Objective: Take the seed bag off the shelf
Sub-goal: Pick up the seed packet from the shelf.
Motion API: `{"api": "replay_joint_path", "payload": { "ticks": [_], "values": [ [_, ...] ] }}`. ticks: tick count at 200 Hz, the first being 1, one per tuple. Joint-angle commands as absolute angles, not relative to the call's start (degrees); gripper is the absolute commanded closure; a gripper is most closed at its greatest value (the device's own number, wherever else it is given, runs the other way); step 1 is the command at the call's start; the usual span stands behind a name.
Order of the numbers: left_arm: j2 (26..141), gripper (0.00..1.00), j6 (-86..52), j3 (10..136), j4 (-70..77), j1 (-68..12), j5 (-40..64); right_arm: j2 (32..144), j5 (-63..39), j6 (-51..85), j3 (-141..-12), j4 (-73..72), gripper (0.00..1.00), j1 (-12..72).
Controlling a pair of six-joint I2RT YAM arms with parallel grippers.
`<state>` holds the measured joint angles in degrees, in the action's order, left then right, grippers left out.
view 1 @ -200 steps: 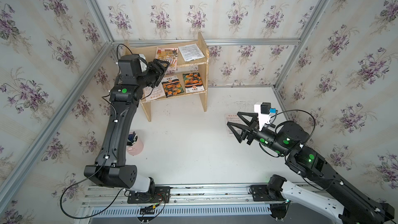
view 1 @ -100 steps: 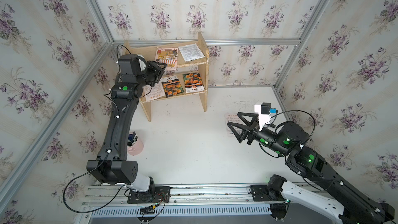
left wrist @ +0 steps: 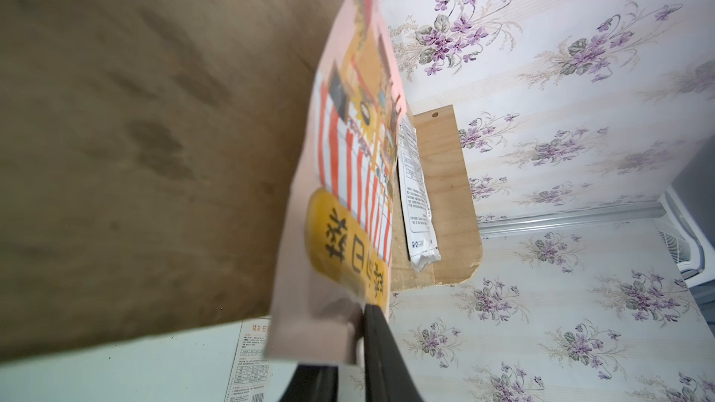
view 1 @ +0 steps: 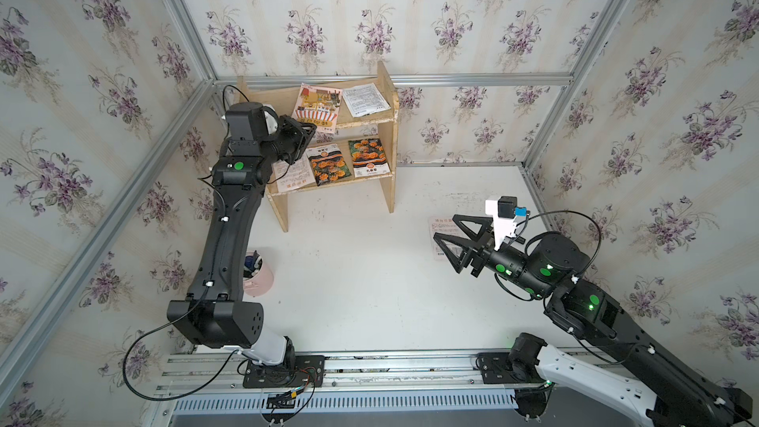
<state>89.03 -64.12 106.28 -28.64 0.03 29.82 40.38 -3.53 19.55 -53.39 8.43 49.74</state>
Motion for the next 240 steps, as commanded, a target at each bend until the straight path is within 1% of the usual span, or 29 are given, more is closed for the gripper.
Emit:
{"api": "replay_joint_path", "payload": {
  "ticks": [1, 38, 66, 96, 99, 119, 154, 171, 189, 220, 240],
  "values": [
    [88.9, 0.88, -64.4, 106.3, -26.4, 0.2, 30.7, 40.1, -3.2, 20.1, -53.3, 7.4, 0.07, 49.7],
    [87.3, 1.0, -64.2, 105.1, -25.2, 0.3, 30.1, 40.3, -3.3, 20.0, -53.2, 7.3, 0.08, 49.7],
    [85.3, 1.0, -62.4, 103.8, -22.1, 0.3, 31.0, 40.2, -3.7, 20.3, -52.7, 6.5, 0.08, 49.7],
    [81.5, 1.0, -57.8, 99.0, -13.4, 0.4, 36.8, 39.8, -7.3, 22.6, -51.5, 1.5, 0.08, 49.7],
    [79.5, 1.0, -57.1, 98.5, -12.8, 0.4, 37.2, 39.9, -7.7, 23.1, -51.4, 0.8, 0.08, 49.7],
    [73.9, 1.0, -54.0, 92.1, -5.9, 0.2, 40.9, 40.2, -9.1, 27.1, -50.7, -5.3, 0.09, 49.7],
    [64.3, 1.0, -54.3, 80.5, 7.1, -0.9, 46.7, 43.1, -11.0, 33.6, -50.7, -18.4, 0.1, 49.7],
    [59.8, 1.0, -54.4, 75.1, 12.1, -3.4, 46.6, 46.0, -12.4, 35.4, -52.8, -23.3, 0.11, 49.7],
    [56.1, 1.0, -53.9, 71.6, 15.3, -7.1, 45.4, 49.1, -13.2, 35.9, -55.9, -25.5, 0.11, 49.7],
    [53.3, 1.0, -49.9, 70.2, 16.4, -16.8, 42.9, 53.7, -13.6, 35.0, -61.0, -26.9, 0.12, 49.7],
    [53.2, 1.0, -47.5, 70.2, 16.3, -22.4, 41.2, 56.4, -14.1, 34.6, -64.5, -27.0, 0.15, 49.7]
  ]
}}
